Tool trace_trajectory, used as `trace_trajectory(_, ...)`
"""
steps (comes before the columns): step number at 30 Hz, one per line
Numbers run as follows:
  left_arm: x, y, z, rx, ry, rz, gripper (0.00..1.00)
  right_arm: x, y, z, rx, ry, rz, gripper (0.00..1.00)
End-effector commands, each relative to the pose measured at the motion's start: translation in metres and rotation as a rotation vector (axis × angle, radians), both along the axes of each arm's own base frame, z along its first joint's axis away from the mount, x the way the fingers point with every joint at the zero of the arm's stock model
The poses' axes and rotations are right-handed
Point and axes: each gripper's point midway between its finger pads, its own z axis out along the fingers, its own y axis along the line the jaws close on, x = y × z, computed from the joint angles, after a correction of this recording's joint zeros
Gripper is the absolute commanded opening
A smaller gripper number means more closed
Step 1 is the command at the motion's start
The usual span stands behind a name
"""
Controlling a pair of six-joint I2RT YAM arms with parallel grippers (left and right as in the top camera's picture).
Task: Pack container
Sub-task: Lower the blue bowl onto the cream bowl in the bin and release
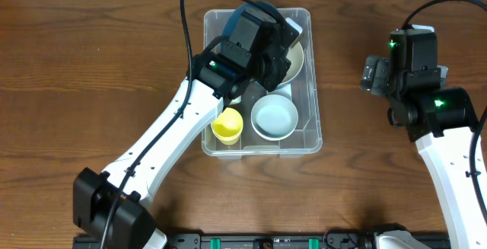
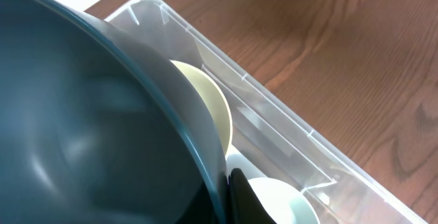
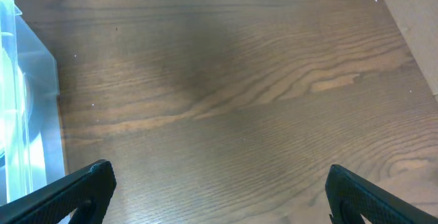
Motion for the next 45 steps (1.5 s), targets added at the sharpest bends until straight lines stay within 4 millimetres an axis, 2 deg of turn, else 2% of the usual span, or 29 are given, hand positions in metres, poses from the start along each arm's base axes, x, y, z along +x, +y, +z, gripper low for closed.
trace_trajectory(1,0.004,-0.001,0.016,-0.024,-0.051,0.006,0.06,0.0,-0.004,0.009,0.001,-0.026,-0.018,0.99)
trace_trajectory(6,0.014,-0.007,0.027,-0.045,-0.123,-0.015,0.06,0.0,-0.004,0.009,0.001,-0.026,-0.018,0.99)
trace_trajectory(9,0.019,-0.011,0.026,-0.041,-0.151,-0.03,0.06,0.0,-0.004,0.009,0.001,-0.026,-0.018,0.99)
trace_trajectory(20,0.03,-0.035,-0.018,0.005,-0.128,-0.082,0.06,0.0,-0.004,0.009,0.001,-0.026,-0.018,0.99)
trace_trajectory(24,0.034,-0.038,-0.023,0.003,-0.131,-0.082,0.06,0.0,-0.004,0.009,0.001,-0.026,-0.018,0.99)
trace_trajectory(25,0.034,-0.038,-0.023,0.003,-0.131,-0.082,0.15,0.0,-0.004,0.009,0.001,-0.026,-0.019,0.99)
trace_trajectory(26,0.034,-0.038,-0.023,0.003,-0.13,-0.082,0.45,0.0,-0.004,0.009,0.001,-0.026,-0.018,0.99)
trace_trajectory(27,0.034,-0.038,-0.023,0.003,-0.13,-0.082,0.62,0.0,-0.004,0.009,0.001,-0.026,-0.018,0.99)
trace_trajectory(28,0.034,-0.038,-0.023,0.004,-0.13,-0.082,0.73,0.0,-0.004,0.009,0.001,-0.026,-0.018,0.99)
trace_trajectory(29,0.034,-0.038,-0.023,0.003,-0.131,-0.082,0.78,0.0,-0.004,0.009,0.001,-0.026,-0.018,0.99)
trace_trajectory(30,0.034,-0.038,-0.023,0.003,-0.131,-0.082,0.81,0.0,-0.004,0.009,0.001,-0.026,-0.018,0.99)
trace_trajectory(34,0.033,-0.035,-0.017,0.003,-0.141,-0.073,0.81,0.0,-0.004,0.009,0.001,-0.026,-0.018,0.99)
trace_trajectory(36,0.037,-0.026,-0.013,0.033,-0.161,-0.03,0.8,0.0,-0.004,0.009,0.001,-0.026,-0.018,0.99)
trace_trajectory(41,0.053,0.012,-0.001,0.159,-0.241,0.146,0.78,0.0,-0.004,0.009,0.001,-0.026,-0.018,0.99)
trace_trajectory(45,0.056,0.022,0.003,0.186,-0.257,0.185,0.78,0.0,-0.004,0.009,0.001,-0.026,-0.018,0.99)
